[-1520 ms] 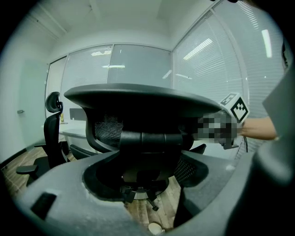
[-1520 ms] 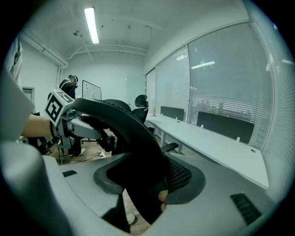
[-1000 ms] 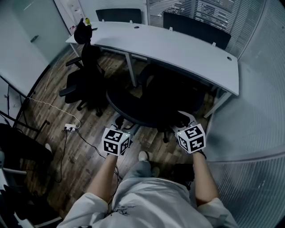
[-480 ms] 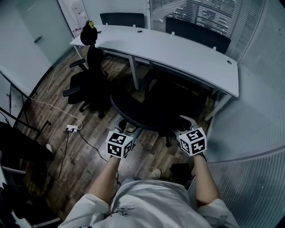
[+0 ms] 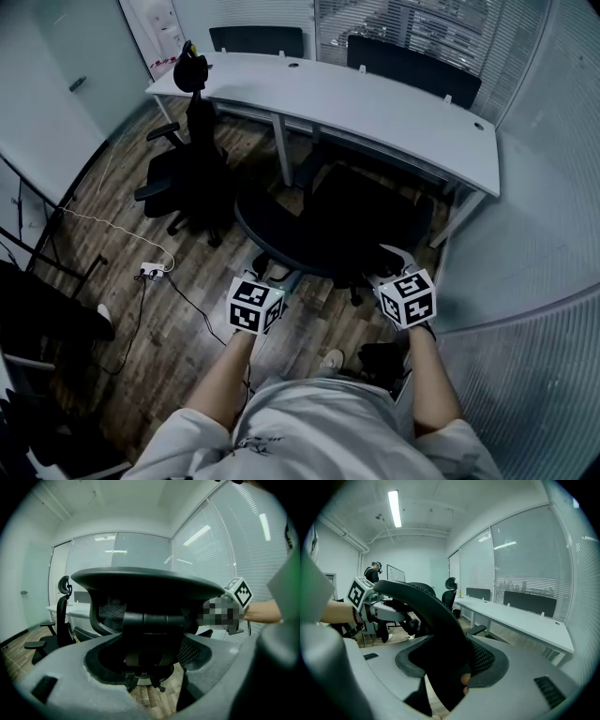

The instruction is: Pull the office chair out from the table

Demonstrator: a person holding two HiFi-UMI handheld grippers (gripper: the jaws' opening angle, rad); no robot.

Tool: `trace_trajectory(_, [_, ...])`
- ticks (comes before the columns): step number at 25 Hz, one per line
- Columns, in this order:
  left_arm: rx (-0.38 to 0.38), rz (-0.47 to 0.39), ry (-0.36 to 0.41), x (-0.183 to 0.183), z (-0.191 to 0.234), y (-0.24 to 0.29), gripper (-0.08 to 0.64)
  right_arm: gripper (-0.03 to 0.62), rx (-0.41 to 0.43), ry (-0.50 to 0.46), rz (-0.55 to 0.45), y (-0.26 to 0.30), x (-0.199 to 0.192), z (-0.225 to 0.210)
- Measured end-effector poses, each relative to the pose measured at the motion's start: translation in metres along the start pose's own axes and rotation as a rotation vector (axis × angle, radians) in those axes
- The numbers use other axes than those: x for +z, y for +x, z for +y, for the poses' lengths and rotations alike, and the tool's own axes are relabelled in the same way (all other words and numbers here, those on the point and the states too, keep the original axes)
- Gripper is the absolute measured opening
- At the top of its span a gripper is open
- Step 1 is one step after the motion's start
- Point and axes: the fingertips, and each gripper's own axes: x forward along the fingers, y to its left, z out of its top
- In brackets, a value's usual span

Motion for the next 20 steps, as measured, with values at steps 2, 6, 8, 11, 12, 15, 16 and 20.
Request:
trace_trajectory(2, [-0.003, 0.001, 0.001, -0.004, 0.001, -0.009, 0.319, 0.199, 0.000, 0.001, 0.001, -0.001, -0.002, 0.010])
trace_trajectory(6, [-0.008, 0.002, 0.002, -0.012, 0.004, -0.029, 0.319, 0.199, 0.006, 0.004, 0.001, -0.005, -0.004, 0.032])
trace_trajectory(8, [-0.010, 0.003, 0.005, -0.014, 0.004, -0.038, 0.319, 0.199, 0.010, 0.011, -0.001, -0.008, -0.004, 0.042])
trace_trajectory(11, [-0.013, 0.008, 0.006, -0.019, 0.005, -0.054, 0.319, 0.199, 0.017, 0.021, -0.003, -0.011, -0.006, 0.058])
trace_trajectory(12, [-0.014, 0.010, 0.006, -0.021, 0.006, -0.060, 0.319, 0.199, 0.020, 0.023, -0.003, -0.012, -0.006, 0.064])
trace_trajectory(15, [-0.018, 0.014, 0.005, -0.026, 0.008, -0.077, 0.319, 0.199, 0.024, 0.025, -0.003, -0.016, -0.007, 0.082])
trace_trajectory(16, [-0.020, 0.016, 0.004, -0.028, 0.007, -0.081, 0.319, 0.199, 0.023, 0.025, -0.002, -0.018, -0.009, 0.086])
trace_trajectory(20, [-0.024, 0.018, 0.007, -0.036, 0.002, -0.100, 0.319, 0.199, 0.022, 0.020, 0.006, -0.026, -0.014, 0.104])
